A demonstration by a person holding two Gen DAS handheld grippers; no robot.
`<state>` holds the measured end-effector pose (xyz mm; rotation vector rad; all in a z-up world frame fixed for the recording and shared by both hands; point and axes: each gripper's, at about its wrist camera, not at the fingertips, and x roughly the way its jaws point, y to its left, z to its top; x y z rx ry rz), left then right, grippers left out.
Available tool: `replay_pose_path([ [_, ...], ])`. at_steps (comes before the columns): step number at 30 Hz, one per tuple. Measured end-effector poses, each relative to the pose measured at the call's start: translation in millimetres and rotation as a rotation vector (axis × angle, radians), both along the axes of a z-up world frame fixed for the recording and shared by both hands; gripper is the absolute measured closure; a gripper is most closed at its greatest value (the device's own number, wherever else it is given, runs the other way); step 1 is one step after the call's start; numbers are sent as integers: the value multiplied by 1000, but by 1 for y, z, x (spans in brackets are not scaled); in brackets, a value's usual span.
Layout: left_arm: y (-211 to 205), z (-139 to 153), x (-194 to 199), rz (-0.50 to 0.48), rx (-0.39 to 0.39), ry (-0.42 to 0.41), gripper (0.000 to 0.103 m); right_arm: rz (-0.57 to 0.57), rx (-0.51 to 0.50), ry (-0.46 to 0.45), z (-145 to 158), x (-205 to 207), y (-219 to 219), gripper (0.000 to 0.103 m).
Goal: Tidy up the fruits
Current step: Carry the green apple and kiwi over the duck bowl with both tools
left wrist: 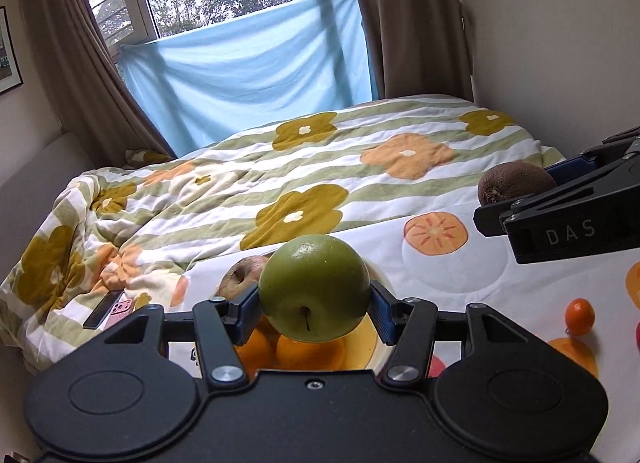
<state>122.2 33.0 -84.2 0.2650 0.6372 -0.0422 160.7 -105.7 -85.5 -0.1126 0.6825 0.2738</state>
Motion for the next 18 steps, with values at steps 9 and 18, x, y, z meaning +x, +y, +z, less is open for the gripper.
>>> replay_pose_path([
  [9,50,-25,32,-28,-12,41,43,-17,-11,34,-19,15,60,24],
  [18,61,-40,50,-106,-22,61,38,-80,-14,53,-33,25,82,24],
])
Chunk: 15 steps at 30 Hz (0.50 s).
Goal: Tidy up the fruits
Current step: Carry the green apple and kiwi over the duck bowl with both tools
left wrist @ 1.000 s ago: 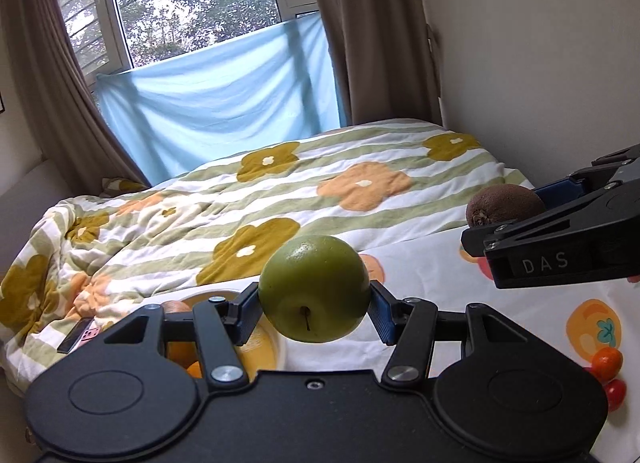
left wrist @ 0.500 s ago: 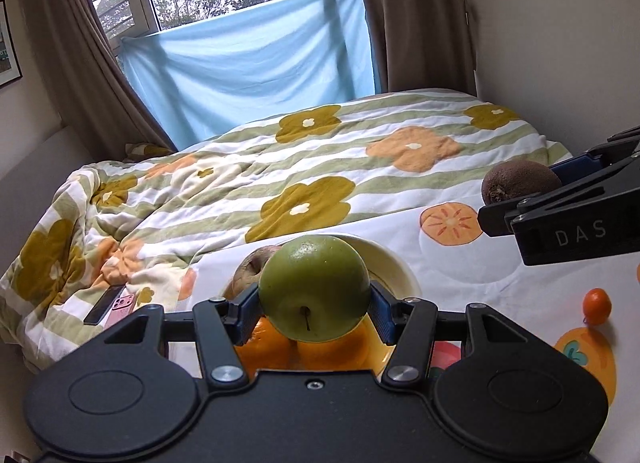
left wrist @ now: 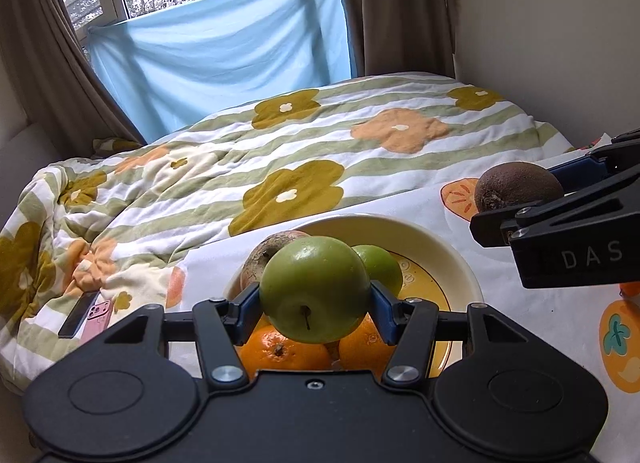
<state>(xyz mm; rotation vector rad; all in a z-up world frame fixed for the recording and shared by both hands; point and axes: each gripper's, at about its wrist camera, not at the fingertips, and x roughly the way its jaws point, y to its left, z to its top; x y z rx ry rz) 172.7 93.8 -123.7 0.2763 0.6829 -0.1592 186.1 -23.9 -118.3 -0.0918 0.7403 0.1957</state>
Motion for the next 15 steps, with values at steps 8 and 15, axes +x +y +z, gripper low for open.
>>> replay_pose_path([
  [8,3,2,-13,-58,23,-21,10,-27,3,13,-7,3,4,24],
  [15,14,2,-26,-36,0,-5,10,-7,4,27,-17,10,12,24],
])
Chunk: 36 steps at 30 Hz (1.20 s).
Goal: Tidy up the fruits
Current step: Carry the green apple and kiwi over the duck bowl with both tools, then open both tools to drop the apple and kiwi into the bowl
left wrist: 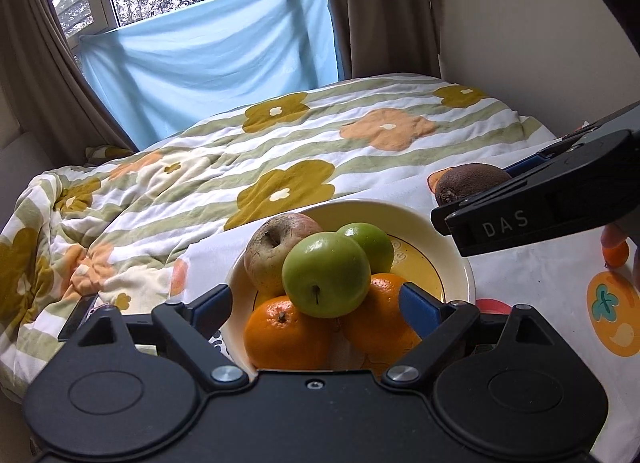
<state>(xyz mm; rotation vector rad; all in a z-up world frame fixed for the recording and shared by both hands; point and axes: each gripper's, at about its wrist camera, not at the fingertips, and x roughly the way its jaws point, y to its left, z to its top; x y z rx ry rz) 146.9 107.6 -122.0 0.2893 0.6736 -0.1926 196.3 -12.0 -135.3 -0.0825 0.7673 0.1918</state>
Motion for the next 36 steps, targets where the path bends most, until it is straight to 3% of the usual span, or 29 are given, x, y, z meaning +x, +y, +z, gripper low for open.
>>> replay_pose_path([
  [12,15,-7,-10,25,2,16,10,75,0,21,-32,13,17,24],
  [21,17,-8,-9,30,1,16,10,88,-18,4,-35,11,20,21],
  [22,17,-8,-10,30,2,16,10,86,-16,-6,-34,9,19,15],
  [23,17,-8,-11,30,2,17,10,84,-13,-17,-32,6,18,2],
  [24,17,-8,-12,30,2,19,10,78,-9,-34,-29,3,16,0],
  [36,14,-4,-18,28,-9,23,10,68,-13,-87,-9,-12,10,0],
])
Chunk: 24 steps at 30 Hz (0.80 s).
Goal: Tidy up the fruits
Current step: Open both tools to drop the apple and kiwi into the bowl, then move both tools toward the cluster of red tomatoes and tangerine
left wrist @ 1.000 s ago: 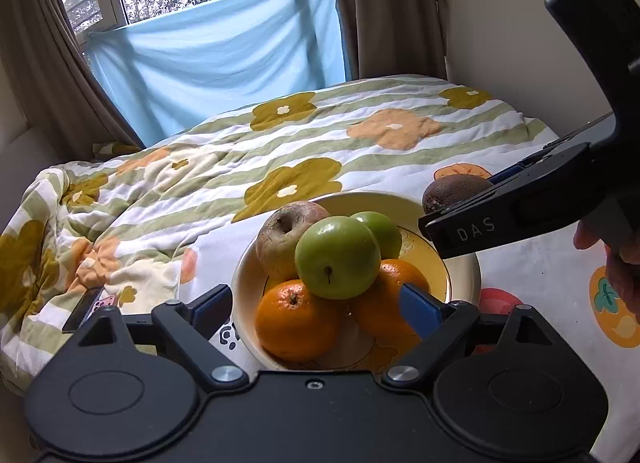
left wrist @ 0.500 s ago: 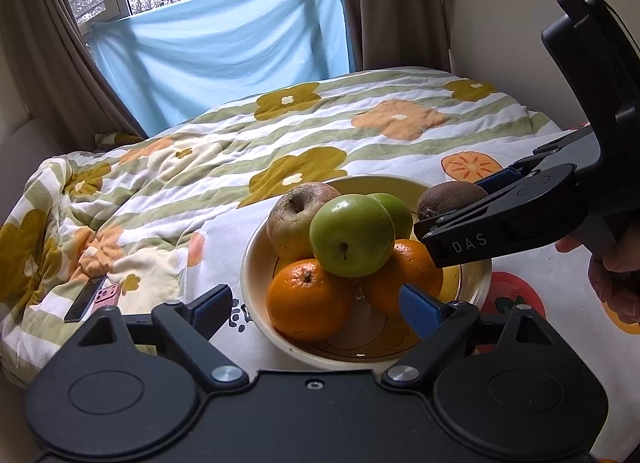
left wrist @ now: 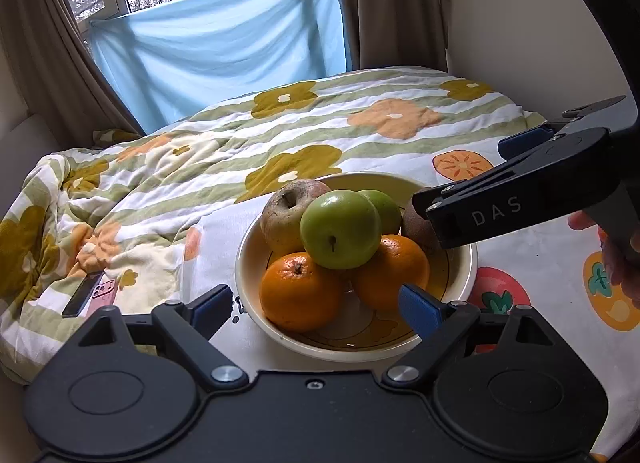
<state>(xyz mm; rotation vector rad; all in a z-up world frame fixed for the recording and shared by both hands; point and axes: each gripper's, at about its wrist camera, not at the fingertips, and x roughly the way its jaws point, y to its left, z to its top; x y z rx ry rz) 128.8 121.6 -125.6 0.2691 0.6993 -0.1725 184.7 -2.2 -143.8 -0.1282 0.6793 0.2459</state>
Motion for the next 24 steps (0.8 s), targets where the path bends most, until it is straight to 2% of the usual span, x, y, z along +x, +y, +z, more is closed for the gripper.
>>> replay_pose_path([
  [14,-12,41,-14,-18,5,-51,10,-45,33,-51,46,-37,-16,0],
  [19,-27,60,-29,5,-3,-70,10,-49,51,-74,68,-59,-33,0],
  [24,-51,77,-50,39,3,-85,5,-34,68,-101,91,-87,-62,0],
])
